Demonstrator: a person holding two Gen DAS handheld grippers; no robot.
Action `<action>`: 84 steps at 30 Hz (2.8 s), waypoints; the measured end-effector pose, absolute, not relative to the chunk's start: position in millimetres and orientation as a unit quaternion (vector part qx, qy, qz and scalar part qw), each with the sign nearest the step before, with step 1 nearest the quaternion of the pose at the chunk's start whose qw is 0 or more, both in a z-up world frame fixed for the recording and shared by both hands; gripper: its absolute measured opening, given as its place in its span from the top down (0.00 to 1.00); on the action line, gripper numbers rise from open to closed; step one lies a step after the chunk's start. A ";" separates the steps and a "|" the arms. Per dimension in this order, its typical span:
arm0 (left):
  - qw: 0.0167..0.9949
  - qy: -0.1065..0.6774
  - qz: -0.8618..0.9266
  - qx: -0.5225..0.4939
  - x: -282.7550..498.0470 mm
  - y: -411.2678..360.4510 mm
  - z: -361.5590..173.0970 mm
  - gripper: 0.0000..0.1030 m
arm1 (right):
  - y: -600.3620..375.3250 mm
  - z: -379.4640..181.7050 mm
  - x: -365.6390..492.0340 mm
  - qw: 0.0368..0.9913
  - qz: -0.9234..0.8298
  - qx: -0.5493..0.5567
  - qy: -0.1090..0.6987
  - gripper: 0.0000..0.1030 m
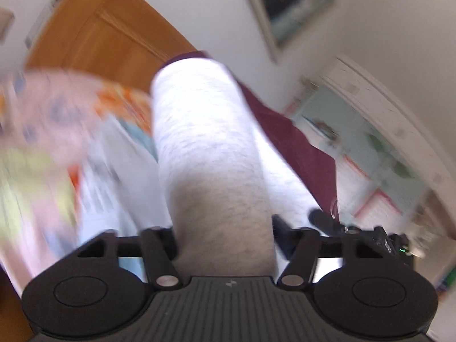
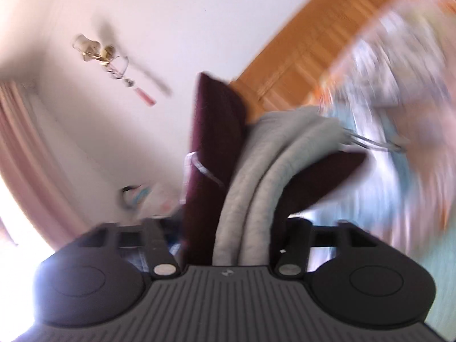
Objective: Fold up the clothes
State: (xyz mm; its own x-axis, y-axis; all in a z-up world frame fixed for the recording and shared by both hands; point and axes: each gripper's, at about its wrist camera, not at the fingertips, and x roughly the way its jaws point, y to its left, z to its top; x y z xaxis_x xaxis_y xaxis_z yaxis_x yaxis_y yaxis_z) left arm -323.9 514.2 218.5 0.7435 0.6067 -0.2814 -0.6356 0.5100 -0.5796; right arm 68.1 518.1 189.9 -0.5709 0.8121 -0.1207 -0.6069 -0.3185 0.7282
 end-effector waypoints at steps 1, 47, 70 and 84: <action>0.850 0.043 0.399 -0.342 -321.1 541.3 220.6 0.04 | 554.4 194.4 75.0 0.480 0.774 0.117 0.397 0.14; 0.911 0.275 -0.045 -0.305 -62.8 -20.5 47.9 0.00 | -407.0 -33.6 80.7 0.730 0.330 0.555 0.226 0.02; 0.954 0.276 -0.120 0.012 16.1 -306.9 39.9 0.00 | -520.7 -100.7 73.1 0.794 0.245 0.519 0.199 0.00; 0.967 -0.022 0.125 0.219 -16.2 -346.9 106.2 0.00 | -507.5 -95.3 79.9 0.816 0.253 0.487 0.185 0.00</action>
